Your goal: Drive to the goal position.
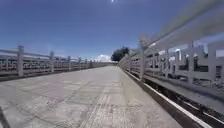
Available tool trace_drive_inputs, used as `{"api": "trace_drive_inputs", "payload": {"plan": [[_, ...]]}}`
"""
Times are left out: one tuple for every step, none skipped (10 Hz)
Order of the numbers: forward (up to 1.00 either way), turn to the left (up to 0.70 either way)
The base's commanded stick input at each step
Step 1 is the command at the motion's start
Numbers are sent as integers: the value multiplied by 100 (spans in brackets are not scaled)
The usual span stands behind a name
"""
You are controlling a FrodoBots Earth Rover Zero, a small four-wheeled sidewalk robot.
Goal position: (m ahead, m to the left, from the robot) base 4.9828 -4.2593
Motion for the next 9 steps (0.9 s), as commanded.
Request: {"api": "trace_drive_inputs", "payload": {"plan": [[45,0],[45,0],[45,0],[45,0],[45,0],[65,0],[70,0],[70,0],[70,0]]}}
